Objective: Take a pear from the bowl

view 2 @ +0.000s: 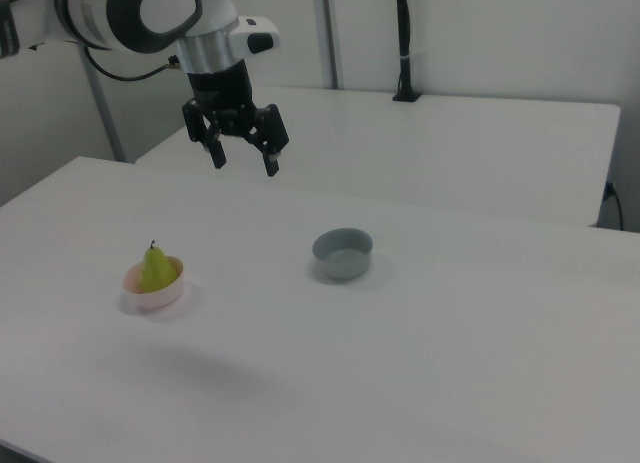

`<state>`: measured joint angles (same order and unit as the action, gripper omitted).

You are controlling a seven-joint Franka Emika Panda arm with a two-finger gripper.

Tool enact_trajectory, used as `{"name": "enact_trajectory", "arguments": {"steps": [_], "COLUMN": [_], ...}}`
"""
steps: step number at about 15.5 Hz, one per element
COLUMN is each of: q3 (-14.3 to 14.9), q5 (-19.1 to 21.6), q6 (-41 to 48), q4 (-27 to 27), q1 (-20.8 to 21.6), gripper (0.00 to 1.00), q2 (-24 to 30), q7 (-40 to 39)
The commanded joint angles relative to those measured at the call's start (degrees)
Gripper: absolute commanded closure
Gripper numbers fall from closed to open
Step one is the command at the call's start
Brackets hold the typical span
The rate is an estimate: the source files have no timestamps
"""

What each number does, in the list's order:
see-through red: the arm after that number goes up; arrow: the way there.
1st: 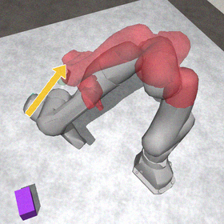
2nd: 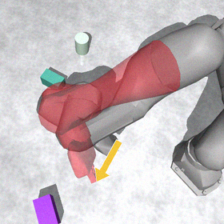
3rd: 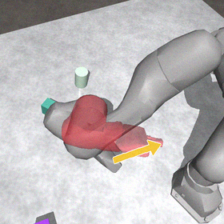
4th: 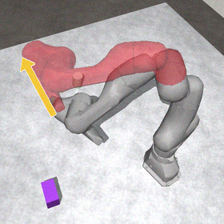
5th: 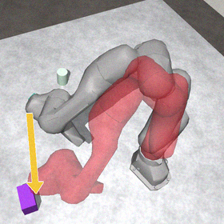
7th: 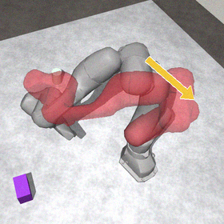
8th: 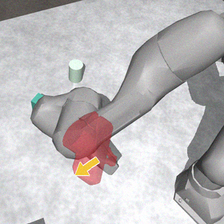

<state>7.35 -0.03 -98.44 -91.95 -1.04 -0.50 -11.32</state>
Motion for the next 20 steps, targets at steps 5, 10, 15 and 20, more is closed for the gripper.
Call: {"name": "enact_trajectory", "arguments": {"steps": [5,10,15,20], "q3": [-0.2,-0.2,-0.2,-0.5], "q5": [1.0,1.0,0.9,0.9], "q6": [-0.2,-0.3,0.3,3.2], "q4": [-0.3,-0.3,-0.3,-1.5], "q1": [0.6,0.6,0.5,1.0], "gripper": [0.00,0.00,0.00,0.00], "q2": [0.1,0.1,0.1,0.1], "q7": [0.7,0.7,-0.5,-15.4]}}
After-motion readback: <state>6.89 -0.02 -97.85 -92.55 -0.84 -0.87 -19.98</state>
